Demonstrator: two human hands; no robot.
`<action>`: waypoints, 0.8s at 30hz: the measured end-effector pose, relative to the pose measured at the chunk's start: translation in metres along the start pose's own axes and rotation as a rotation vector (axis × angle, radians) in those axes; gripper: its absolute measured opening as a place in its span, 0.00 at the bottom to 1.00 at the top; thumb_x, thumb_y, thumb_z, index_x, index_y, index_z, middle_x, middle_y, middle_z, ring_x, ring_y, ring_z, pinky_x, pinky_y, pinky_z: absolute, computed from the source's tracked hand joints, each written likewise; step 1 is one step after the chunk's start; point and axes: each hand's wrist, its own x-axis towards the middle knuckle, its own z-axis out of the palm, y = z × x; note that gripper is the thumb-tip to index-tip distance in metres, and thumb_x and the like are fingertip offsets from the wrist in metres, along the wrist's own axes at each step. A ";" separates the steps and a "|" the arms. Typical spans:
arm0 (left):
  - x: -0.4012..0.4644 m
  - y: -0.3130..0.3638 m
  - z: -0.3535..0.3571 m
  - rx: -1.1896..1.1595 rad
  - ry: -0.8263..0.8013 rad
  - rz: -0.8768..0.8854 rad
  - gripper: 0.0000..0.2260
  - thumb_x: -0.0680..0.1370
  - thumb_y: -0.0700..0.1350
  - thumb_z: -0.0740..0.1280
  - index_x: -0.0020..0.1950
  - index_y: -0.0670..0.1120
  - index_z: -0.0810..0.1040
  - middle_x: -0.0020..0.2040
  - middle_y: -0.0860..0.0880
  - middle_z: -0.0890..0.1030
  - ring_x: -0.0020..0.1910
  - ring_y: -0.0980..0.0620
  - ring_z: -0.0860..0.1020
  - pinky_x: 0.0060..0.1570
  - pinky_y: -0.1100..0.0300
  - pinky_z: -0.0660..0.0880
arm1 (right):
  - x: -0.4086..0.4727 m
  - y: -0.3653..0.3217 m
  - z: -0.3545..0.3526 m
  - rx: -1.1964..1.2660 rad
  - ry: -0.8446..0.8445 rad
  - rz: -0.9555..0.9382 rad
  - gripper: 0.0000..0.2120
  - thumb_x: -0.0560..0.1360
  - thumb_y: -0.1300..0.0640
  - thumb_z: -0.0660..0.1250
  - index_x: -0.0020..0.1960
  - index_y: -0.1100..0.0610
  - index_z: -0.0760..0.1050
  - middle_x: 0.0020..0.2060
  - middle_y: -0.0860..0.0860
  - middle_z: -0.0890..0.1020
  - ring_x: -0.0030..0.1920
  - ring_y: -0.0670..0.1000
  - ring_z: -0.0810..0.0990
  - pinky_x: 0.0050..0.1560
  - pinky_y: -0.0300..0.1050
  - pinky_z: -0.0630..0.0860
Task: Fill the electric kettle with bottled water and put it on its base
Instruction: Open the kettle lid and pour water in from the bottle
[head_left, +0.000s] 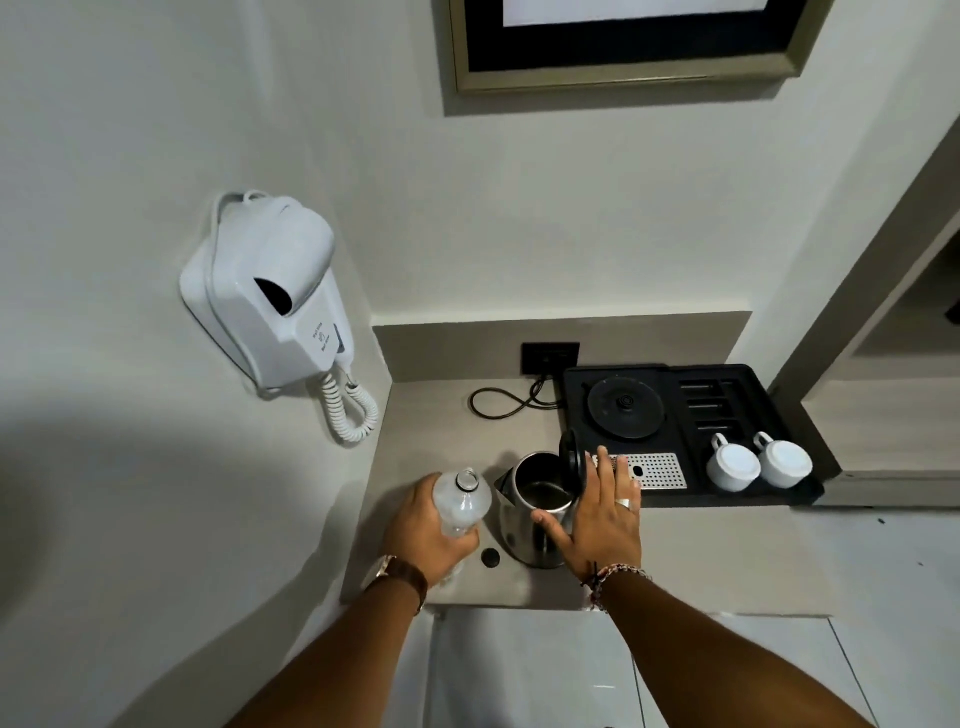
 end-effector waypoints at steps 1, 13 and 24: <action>-0.002 0.003 -0.003 0.038 -0.019 0.008 0.31 0.65 0.54 0.80 0.66 0.52 0.75 0.58 0.54 0.81 0.54 0.52 0.80 0.48 0.64 0.73 | -0.001 0.001 0.000 0.003 -0.007 -0.004 0.52 0.73 0.22 0.51 0.81 0.60 0.54 0.81 0.61 0.59 0.81 0.65 0.52 0.79 0.65 0.55; 0.026 0.056 -0.004 0.612 -0.394 0.116 0.37 0.61 0.61 0.79 0.64 0.47 0.70 0.55 0.48 0.80 0.51 0.45 0.81 0.48 0.54 0.79 | -0.002 0.000 -0.006 -0.045 -0.047 -0.016 0.51 0.75 0.23 0.47 0.81 0.62 0.56 0.80 0.62 0.61 0.80 0.67 0.55 0.79 0.64 0.58; 0.037 0.085 -0.001 0.784 -0.464 0.111 0.33 0.64 0.56 0.81 0.64 0.46 0.75 0.52 0.48 0.80 0.45 0.47 0.75 0.44 0.55 0.76 | -0.001 0.001 -0.005 -0.052 -0.081 -0.023 0.53 0.74 0.21 0.40 0.82 0.60 0.52 0.81 0.60 0.58 0.81 0.66 0.51 0.80 0.63 0.54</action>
